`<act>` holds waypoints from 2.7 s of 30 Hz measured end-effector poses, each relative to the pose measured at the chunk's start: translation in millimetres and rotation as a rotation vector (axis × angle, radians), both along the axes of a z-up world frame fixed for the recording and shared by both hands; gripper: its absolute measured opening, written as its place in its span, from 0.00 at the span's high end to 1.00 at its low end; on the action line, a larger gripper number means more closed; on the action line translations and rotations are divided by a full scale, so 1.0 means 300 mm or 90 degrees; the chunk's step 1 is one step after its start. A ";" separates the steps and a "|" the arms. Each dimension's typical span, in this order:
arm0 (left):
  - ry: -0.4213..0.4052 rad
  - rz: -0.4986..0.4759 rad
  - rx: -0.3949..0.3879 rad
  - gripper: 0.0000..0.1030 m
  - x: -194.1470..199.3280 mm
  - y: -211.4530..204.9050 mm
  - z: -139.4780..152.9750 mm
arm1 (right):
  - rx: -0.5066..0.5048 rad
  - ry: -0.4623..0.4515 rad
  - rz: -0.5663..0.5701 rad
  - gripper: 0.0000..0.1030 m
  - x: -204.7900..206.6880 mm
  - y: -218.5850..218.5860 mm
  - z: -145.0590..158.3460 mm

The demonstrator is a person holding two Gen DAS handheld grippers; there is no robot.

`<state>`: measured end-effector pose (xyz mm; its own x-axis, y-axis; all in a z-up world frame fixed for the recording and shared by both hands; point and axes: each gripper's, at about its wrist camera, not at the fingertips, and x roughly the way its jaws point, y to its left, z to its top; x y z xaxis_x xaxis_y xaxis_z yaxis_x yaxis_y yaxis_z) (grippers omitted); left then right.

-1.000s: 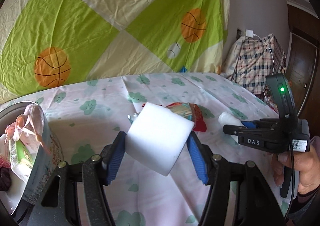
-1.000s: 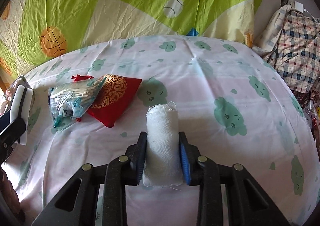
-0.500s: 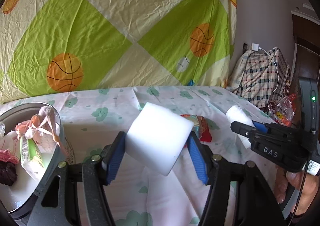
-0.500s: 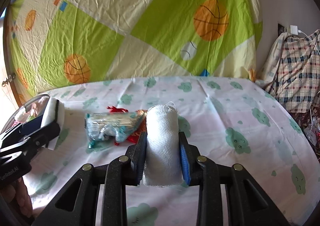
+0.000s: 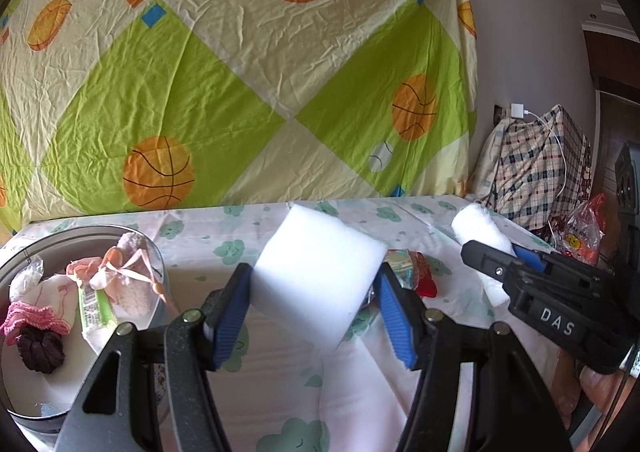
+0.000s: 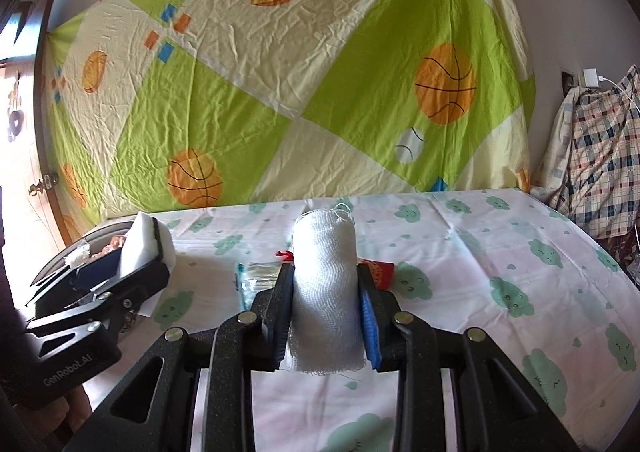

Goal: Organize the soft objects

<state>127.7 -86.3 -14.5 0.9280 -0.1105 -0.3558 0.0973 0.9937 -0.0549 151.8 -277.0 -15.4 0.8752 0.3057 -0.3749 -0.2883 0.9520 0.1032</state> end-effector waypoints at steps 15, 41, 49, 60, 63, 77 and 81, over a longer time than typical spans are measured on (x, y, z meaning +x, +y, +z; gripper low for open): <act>-0.022 0.027 0.001 0.40 -0.062 0.059 0.005 | 0.029 -0.052 0.028 0.69 -0.077 0.092 0.017; -0.031 0.059 -0.007 0.40 -0.114 0.147 0.006 | 0.049 -0.061 0.076 0.69 -0.118 0.204 0.019; -0.031 0.068 -0.014 0.40 -0.125 0.170 0.005 | 0.049 -0.065 0.090 0.69 -0.131 0.236 0.017; -0.035 0.078 -0.021 0.40 -0.136 0.196 0.007 | 0.047 -0.067 0.106 0.68 -0.145 0.273 0.018; -0.037 0.081 -0.024 0.40 -0.141 0.204 0.006 | 0.047 -0.069 0.109 0.68 -0.147 0.282 0.020; -0.040 0.099 -0.032 0.40 -0.164 0.242 0.006 | 0.040 -0.072 0.128 0.68 -0.160 0.322 0.019; -0.040 0.104 -0.035 0.40 -0.168 0.252 0.006 | 0.040 -0.072 0.134 0.68 -0.163 0.335 0.017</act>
<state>77.3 -10.5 -12.7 0.9554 0.0266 -0.2942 -0.0610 0.9923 -0.1082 102.8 -176.4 -10.4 0.8252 0.5053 -0.2526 -0.4927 0.8625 0.1159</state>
